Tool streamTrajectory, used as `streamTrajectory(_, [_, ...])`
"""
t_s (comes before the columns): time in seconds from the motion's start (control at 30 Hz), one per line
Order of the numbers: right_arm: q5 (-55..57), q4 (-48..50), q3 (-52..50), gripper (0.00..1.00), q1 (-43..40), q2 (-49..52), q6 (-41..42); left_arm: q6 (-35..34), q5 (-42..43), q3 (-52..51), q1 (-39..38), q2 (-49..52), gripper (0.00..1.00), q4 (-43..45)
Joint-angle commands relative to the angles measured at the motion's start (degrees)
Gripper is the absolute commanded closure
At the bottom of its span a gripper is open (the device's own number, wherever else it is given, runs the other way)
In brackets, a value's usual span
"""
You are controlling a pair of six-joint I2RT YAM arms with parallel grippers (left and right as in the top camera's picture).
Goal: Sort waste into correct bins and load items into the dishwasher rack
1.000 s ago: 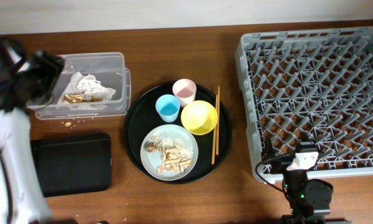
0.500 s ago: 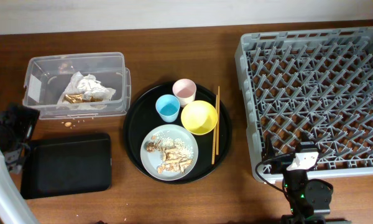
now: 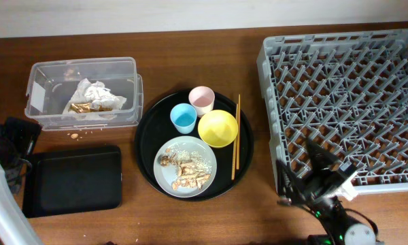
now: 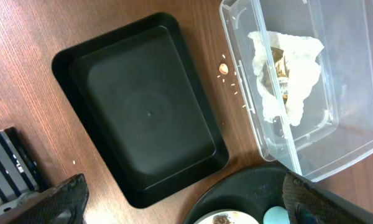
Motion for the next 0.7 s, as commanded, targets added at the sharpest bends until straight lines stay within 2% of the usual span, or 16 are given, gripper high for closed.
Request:
streamTrajectory(0.0, [-10.7, 5.0, -0.3, 0.01, -0.3, -0.3, 26.4, 0.9, -0.9, 0.4, 0.3, 0.0, 0.01, -0.1])
streamTrajectory(0.1, [-6.5, 7.8, 1.0, 0.01, -0.3, -0.3, 32.6, 0.9, -0.9, 0.4, 0.3, 0.0, 0.01, -0.1])
streamTrajectory(0.23, [-5.5, 4.4, 7.9, 0.01, -0.3, 2.6, 32.2, 0.9, -0.9, 0.4, 0.3, 0.0, 0.01, -0.1])
streamTrajectory(0.37, [-10.2, -11.0, 22.5, 0.01, -0.3, 13.6, 19.1, 0.9, -0.9, 0.4, 0.3, 0.0, 0.01, -0.1])
streamTrajectory(0.53, [-19.6, -34.8, 48.0, 0.01, 0.0, 37.5, 1.3, 0.9, -0.9, 0.4, 0.3, 0.0, 0.01, -0.1])
streamTrajectory(0.6, [-19.6, -45.4, 58.3, 0.02, 2.3, 46.2, -5.5, 0.9, -0.9, 0.4, 0.3, 0.0, 0.01, -0.1])
streamTrajectory(0.67, [-15.2, -54.6, 67.3, 0.01, 6.7, 53.0, -10.7, 0.9, -0.9, 0.4, 0.3, 0.0, 0.01, -0.1])
